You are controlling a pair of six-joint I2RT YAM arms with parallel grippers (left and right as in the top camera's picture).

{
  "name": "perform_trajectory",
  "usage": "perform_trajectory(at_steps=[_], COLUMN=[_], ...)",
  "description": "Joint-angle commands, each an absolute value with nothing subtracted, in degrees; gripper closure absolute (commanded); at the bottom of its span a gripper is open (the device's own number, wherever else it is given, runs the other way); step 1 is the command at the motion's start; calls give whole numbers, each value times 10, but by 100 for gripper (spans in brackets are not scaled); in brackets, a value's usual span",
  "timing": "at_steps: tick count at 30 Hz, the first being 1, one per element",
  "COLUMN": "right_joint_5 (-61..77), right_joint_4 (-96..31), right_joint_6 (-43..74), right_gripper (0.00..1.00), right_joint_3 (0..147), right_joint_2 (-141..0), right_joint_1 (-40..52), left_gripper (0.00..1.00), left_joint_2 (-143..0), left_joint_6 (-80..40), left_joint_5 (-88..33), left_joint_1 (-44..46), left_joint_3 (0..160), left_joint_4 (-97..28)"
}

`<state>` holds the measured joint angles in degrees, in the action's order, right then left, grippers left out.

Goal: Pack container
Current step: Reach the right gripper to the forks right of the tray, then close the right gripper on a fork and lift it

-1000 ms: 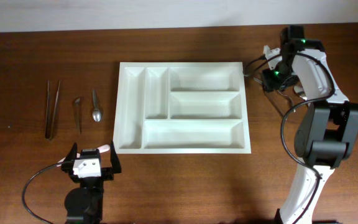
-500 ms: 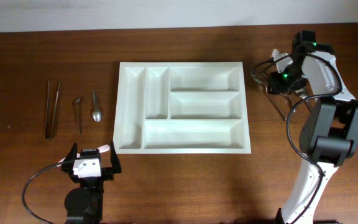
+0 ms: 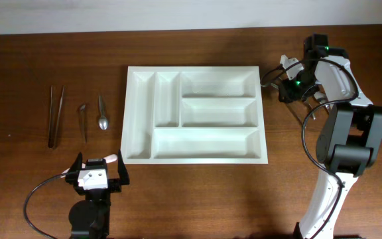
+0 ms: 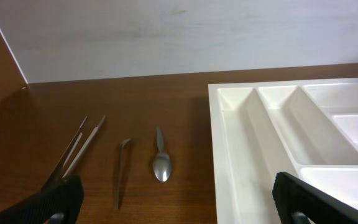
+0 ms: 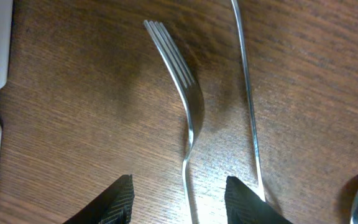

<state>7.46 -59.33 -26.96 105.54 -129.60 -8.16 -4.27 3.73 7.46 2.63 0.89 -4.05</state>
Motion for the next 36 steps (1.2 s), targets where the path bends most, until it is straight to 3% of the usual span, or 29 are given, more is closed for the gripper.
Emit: perform_trajectory(at_steps=[1,10,17,23,36], right_joint_5=[84,84,84,126,175], right_joint_4=[-580,-530,-522,-550,-699], right_joint_6=[-283,-283,-274,-265,-307], right_gripper=[54,60,96,96,96], right_joint_3=[1040,981,972,1010,1239], right_joint_2=[-1310,-1313,-1313,-1311,-1274], right_joint_1=[-83,-83,-83,-82,-70], left_gripper=[1,1,1,1,1], left_joint_2=[-39,-39,-39,-39,-39], left_joint_6=[48,48,48,48,48], left_joint_5=[69,69,69,69,69], left_joint_1=[23,23,23,23,23], left_joint_3=[5,5,5,5,5], left_joint_4=[-40,-40,-40,-40,-40])
